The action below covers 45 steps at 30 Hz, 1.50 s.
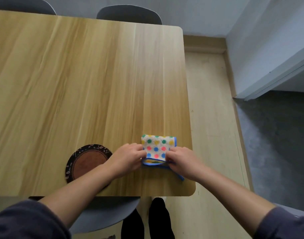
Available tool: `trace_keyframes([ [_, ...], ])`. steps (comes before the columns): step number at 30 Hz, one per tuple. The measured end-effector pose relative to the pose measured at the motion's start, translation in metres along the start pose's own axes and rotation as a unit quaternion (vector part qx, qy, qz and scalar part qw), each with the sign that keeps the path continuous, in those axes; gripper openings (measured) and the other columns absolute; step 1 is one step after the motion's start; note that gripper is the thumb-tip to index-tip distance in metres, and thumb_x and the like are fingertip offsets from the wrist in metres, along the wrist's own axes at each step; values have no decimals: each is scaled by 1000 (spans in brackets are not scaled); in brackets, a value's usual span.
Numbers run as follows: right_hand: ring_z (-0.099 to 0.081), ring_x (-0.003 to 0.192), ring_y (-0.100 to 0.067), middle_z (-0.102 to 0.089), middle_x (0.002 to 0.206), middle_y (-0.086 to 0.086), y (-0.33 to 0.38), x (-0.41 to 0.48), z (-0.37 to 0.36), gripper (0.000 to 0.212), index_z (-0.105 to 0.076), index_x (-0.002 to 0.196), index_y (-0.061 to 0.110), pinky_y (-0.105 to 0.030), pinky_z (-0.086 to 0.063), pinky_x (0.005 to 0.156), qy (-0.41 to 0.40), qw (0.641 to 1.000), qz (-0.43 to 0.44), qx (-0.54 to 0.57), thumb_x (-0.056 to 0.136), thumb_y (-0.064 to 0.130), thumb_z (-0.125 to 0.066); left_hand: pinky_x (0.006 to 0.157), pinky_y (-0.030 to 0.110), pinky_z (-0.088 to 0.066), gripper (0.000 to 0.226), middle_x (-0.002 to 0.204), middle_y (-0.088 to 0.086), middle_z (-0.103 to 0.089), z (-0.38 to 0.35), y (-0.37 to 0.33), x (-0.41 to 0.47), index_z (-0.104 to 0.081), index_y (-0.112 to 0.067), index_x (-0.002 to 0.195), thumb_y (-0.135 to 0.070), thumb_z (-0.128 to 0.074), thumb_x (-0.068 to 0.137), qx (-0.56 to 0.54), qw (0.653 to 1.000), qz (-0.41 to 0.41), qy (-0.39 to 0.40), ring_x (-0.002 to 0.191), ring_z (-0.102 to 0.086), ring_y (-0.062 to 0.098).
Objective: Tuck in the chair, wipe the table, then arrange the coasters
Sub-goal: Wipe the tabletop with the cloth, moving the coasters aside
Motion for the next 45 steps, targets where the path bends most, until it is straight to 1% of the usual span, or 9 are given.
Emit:
trace_keyframes([
  [3,-56,84,-13,-60,90,8,-13,0,24,8,-56,85,23,-27,-48,68,-74,985,-60,146,90,20,-61,77,27,-51,9,101,-6,-61,25,11,4,-61,-19,96,-18,-62,87,-171,977,99,-76,93,-57,8],
  [5,-59,76,-7,-62,81,11,-24,2,52,9,-57,85,21,-23,-50,63,-136,937,-94,307,92,16,-61,72,25,-54,8,93,-5,-64,50,16,13,-57,-21,93,-13,-57,91,-303,932,154,-126,87,-61,6],
  [7,-62,71,-2,-65,75,15,-25,6,87,9,-58,88,17,-20,-50,62,-203,874,-88,432,95,13,-59,70,32,-56,6,90,5,-65,79,16,26,-55,-16,92,-12,-52,95,-387,890,171,-171,84,-64,19],
  [9,-66,74,-3,-67,75,17,-23,10,120,8,-60,90,17,-21,-51,64,-251,835,-76,484,97,14,-58,70,35,-56,3,92,10,-65,111,11,38,-55,-14,96,-14,-52,96,-453,851,160,-211,85,-65,24],
  [12,-67,74,-4,-69,75,15,-11,9,163,10,-63,91,22,-19,-51,63,-281,826,-33,487,98,18,-57,64,26,-54,7,88,4,-67,153,0,45,-59,-11,99,-16,-56,95,-492,826,132,-243,78,-65,14],
  [17,-70,80,-15,-64,90,1,2,-3,205,25,-55,108,32,-27,-59,61,-338,851,8,401,93,15,-65,54,21,-52,3,84,5,-69,199,-14,44,-62,-14,89,-15,-61,92,-460,834,107,-284,75,-70,11],
  [25,-70,78,-12,-69,88,0,12,2,221,20,-65,96,12,-28,-60,63,-381,873,-1,304,82,16,-78,52,25,-56,1,83,-5,-67,245,-28,36,-61,-22,90,-22,-62,91,-288,899,56,-325,74,-69,14],
  [36,-67,80,-5,-70,85,10,27,7,216,21,-66,95,25,-22,-57,67,-302,871,-74,381,79,21,-80,61,9,-49,9,80,-17,-59,258,-40,20,-69,-16,94,-13,-65,87,-120,944,-7,-307,70,-61,3],
  [45,-71,86,-16,-73,84,2,49,-14,203,20,-66,93,28,-37,-60,78,-213,880,-79,418,87,9,-71,57,29,-56,9,86,-5,-67,264,-55,-2,-69,-12,95,-11,-65,87,-68,954,-58,-286,72,-65,14],
])
Point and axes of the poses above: each hand's wrist, its own x-axis towards the middle knuckle, its own z-axis out of the back of the hand, y = z × x, the point moved 6 cm from there along x, towards the middle knuckle
